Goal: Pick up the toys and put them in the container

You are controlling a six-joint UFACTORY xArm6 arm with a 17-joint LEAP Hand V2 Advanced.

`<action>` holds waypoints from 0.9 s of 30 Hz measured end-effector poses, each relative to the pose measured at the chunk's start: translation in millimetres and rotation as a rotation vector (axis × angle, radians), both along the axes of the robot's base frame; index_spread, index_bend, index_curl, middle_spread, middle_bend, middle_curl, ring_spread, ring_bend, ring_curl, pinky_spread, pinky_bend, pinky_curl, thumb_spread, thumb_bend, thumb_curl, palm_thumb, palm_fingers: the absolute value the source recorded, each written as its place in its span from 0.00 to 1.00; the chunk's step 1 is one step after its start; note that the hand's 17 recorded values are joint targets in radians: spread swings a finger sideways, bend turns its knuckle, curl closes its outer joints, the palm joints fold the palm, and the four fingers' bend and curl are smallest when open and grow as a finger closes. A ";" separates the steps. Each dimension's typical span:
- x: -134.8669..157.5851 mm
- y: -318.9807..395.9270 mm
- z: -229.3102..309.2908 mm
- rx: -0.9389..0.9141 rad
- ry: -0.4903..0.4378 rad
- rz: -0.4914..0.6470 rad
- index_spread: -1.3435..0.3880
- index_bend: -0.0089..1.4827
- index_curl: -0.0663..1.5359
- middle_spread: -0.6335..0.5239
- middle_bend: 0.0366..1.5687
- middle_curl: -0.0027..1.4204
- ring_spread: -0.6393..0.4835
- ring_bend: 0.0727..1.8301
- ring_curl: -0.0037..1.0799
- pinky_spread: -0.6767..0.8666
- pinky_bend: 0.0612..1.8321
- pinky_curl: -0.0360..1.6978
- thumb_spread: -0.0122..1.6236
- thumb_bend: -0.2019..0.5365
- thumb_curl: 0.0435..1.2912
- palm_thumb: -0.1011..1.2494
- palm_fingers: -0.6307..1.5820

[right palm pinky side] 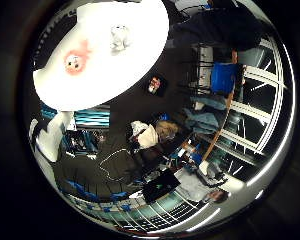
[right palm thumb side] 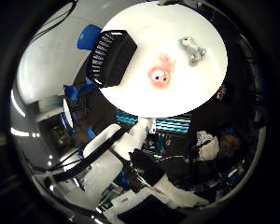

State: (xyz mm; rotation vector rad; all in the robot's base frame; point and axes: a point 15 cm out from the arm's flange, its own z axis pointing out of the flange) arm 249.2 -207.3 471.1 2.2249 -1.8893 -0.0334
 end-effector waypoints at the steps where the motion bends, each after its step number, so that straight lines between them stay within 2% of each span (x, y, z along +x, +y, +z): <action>1: 0.4 0.2 0.6 -0.007 0.004 0.005 0.57 0.10 0.18 0.68 0.10 0.20 0.80 0.14 0.21 0.72 0.31 0.18 0.64 0.24 0.19 0.42 0.27; 8: 11.8 5.6 6.6 -0.090 0.039 0.090 0.57 0.09 0.17 0.70 0.09 0.20 0.80 0.14 0.22 0.72 0.31 0.18 0.61 0.24 0.19 0.39 0.26; 17: 63.2 -0.2 15.2 -0.167 -0.111 0.200 0.57 0.10 0.16 0.69 0.09 0.19 0.80 0.13 0.23 0.71 0.30 0.19 0.61 0.24 0.19 0.39 0.25; 22: 87.4 13.4 5.9 -0.155 -0.137 0.282 0.57 0.10 0.16 0.69 0.09 0.19 0.79 0.13 0.23 0.71 0.29 0.19 0.61 0.24 0.20 0.40 0.26; 27: 104.8 15.4 -14.7 -0.147 -0.156 0.319 0.57 0.10 0.16 0.67 0.09 0.19 0.78 0.13 0.23 0.71 0.28 0.19 0.61 0.24 0.20 0.40 0.26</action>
